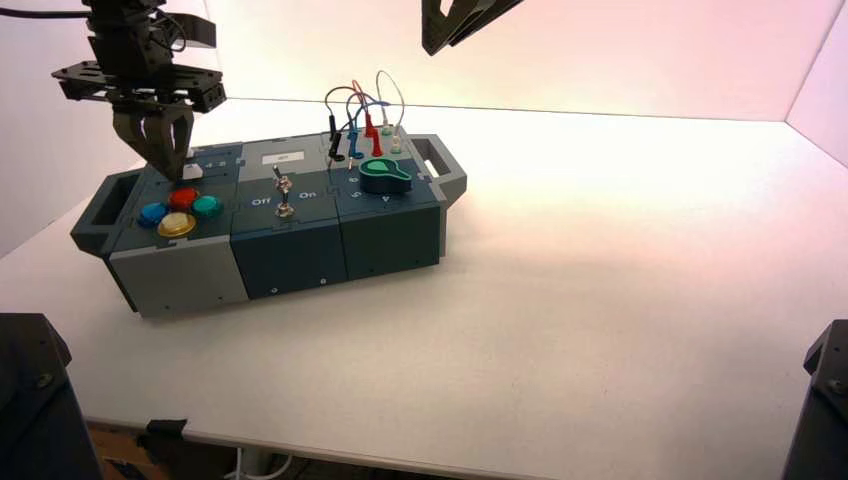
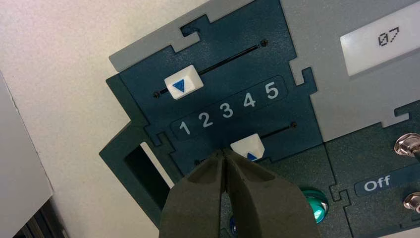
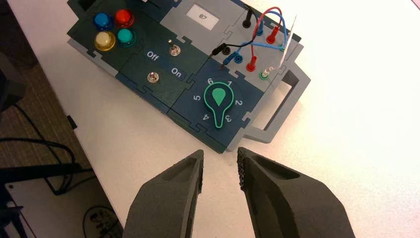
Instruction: Move the bottom slider to position 4.
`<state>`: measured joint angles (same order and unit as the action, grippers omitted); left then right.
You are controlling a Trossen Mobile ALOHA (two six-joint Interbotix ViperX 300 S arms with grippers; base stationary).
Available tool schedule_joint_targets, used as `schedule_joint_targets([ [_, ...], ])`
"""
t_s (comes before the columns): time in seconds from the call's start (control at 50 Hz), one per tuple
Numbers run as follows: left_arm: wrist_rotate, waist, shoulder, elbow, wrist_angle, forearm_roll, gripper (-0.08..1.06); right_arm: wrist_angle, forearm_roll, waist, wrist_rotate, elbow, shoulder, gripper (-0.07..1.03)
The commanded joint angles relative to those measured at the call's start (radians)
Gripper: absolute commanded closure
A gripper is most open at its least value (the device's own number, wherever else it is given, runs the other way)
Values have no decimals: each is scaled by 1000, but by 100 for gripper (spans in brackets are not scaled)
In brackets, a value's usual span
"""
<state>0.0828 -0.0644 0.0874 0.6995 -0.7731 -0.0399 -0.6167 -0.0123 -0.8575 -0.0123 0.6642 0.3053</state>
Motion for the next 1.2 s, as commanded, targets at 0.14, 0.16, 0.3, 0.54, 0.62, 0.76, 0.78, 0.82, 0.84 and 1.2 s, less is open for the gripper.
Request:
schedule_joint_targets([
  [0.14,-5,-21,-15,-29,3,3,101,9,-2,5,-2,-15,21,58],
  [0.16,-5,-25,-15,-31,3,3,101,9,-2,5,-2,-15,21,58],
  [0.3,-3,-32,-12,-35,2,3,101,9,-2,5,-2,-12,21,58],
  [0.54,-5,-34,-11,-35,3,3,101,9,-2,5,-2,-12,21,58],
  [0.62,-5,-34,-11,-35,2,3,101,9,-2,5,-2,-14,21,58],
  [0.76,-5,-34,-9,-37,3,5,101,9,-2,3,-2,-14,20,58],
  [0.78,-5,-34,-9,-37,2,3,101,9,-2,5,-2,-14,21,58],
  [0.82,-5,-35,-9,-37,3,3,101,9,-2,5,-2,-15,21,58],
  [0.84,-5,-35,-9,-37,3,3,101,9,-2,5,-2,-15,21,58],
  [1.2,-5,-48,0,-44,3,3,101,9,-5,5,-2,-14,21,58],
])
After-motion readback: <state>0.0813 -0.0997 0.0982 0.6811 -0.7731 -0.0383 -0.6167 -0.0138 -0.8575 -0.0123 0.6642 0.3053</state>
